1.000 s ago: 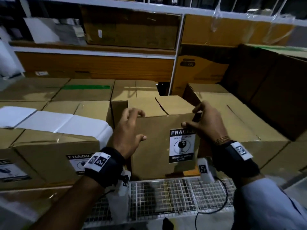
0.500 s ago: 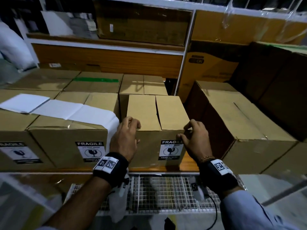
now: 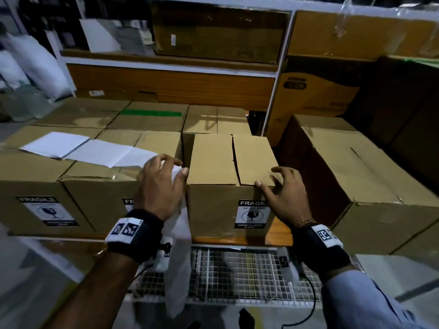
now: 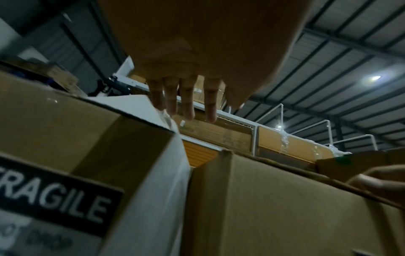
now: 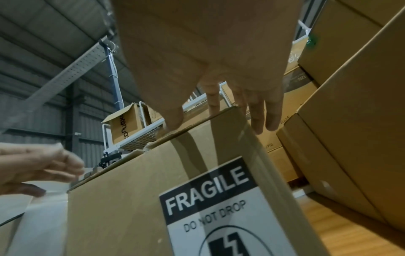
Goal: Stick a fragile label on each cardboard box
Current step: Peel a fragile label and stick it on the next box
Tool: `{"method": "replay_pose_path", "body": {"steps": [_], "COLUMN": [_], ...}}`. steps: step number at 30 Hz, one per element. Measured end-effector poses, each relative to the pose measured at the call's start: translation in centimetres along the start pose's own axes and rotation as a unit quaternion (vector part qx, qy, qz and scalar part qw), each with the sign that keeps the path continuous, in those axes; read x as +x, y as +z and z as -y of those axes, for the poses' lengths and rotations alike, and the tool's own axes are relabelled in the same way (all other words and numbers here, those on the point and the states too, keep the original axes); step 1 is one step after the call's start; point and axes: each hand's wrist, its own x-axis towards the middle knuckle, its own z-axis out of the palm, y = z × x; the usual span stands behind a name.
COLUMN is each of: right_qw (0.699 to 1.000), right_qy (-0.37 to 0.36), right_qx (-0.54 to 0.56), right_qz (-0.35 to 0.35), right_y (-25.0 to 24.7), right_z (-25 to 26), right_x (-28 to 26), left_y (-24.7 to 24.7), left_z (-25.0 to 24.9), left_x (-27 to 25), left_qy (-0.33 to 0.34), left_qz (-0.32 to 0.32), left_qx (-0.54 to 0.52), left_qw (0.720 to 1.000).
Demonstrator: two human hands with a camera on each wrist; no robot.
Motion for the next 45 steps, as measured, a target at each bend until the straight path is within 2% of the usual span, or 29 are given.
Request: {"method": "replay_pose_path", "body": {"steps": [3,8,10,16,22,29,35,41,45], "right_qw": [1.000,0.999,0.998,0.997,0.995,0.996,0.996,0.996,0.996], "right_qy": [0.003,0.022,0.029,0.039,0.035,0.039,0.039,0.047,0.052], "right_qx": [0.007,0.040,0.052,0.073,0.095,0.083,0.079,0.076,0.074], "right_qz": [0.011,0.010,0.008,-0.005,-0.002,-0.003,-0.011,-0.008,-0.017], "right_y": [0.7,1.0,1.0,1.4,2.3,3.5,4.1,4.4,4.3], "right_z": [0.2,0.5,0.5,0.8,1.4,3.4,4.0,4.5,4.6], "right_x": [0.0,0.0,0.0,-0.1,-0.4,-0.8,-1.3,-1.3,-1.4], "left_y": [-1.3,-2.4,-2.5,-4.8,-7.1,-9.2,-11.0,-11.7,-11.6], "left_z": [1.7,4.6,6.3,9.5,10.1,14.2,17.6,18.7,18.7], "left_x": [1.2,2.3,2.1,1.9,2.5,3.5,4.3,5.2,5.2], "left_qy": [-0.027,-0.089,-0.097,-0.159,-0.192,-0.177,-0.199,-0.183,-0.166], "left_qz": [0.003,0.171,0.208,0.155,0.165,0.177,0.196,0.228,0.208], "left_qx": [0.083,0.166,0.176,0.108,0.112,0.088,0.058,0.038,-0.007], "left_qw": [0.996,0.967,0.957,0.969,0.961,0.964,0.958,0.955,0.964]}}
